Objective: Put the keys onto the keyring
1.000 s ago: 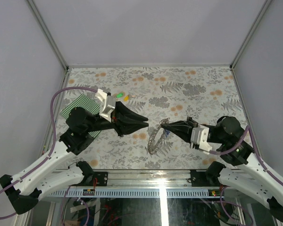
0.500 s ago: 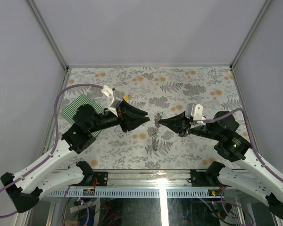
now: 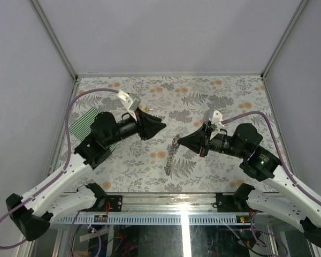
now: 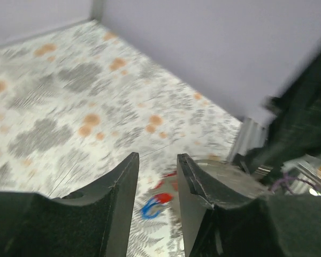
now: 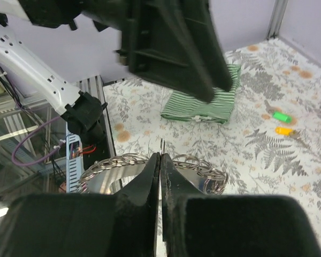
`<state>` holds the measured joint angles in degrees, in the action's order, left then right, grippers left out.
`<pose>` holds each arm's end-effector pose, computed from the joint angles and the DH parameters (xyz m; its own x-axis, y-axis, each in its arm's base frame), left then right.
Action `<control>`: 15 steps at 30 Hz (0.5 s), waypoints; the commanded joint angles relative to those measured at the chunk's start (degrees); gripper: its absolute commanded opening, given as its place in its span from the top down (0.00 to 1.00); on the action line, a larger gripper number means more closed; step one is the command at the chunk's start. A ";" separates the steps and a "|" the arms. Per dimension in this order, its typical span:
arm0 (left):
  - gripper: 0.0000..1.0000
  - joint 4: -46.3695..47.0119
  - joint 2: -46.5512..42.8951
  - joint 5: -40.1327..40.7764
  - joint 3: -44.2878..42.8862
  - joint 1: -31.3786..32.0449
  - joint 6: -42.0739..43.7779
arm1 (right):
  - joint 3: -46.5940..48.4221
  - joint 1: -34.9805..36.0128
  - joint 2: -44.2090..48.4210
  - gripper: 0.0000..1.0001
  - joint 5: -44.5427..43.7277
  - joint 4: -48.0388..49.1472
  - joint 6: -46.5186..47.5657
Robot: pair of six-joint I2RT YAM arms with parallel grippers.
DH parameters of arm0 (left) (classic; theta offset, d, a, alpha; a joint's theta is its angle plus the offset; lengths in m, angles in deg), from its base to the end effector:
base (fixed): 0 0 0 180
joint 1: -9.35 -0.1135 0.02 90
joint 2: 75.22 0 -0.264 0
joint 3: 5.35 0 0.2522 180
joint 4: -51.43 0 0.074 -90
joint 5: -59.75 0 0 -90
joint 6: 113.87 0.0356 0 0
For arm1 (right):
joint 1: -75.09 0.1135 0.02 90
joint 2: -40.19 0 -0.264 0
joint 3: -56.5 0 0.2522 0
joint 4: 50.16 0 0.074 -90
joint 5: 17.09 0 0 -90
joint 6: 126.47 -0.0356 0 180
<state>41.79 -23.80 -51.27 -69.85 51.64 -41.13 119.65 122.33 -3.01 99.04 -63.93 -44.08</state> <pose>0.1453 -0.1494 0.3834 -0.2226 -0.1720 -0.9596 0.8659 0.4174 -0.2756 0.1039 0.1354 0.3917 -0.0542 0.1165 -0.9917 -0.9577 0.2751 0.0847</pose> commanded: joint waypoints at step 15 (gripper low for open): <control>0.58 -4.53 33.21 20.78 -8.82 -18.53 1.62 | 3.93 0.30 0.21 1.00 -7.16 -7.55 -2.87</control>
<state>34.08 2.40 -36.19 -72.80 35.61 -42.46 120.81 122.33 -3.05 93.27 -73.99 -45.24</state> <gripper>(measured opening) 0.415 0.010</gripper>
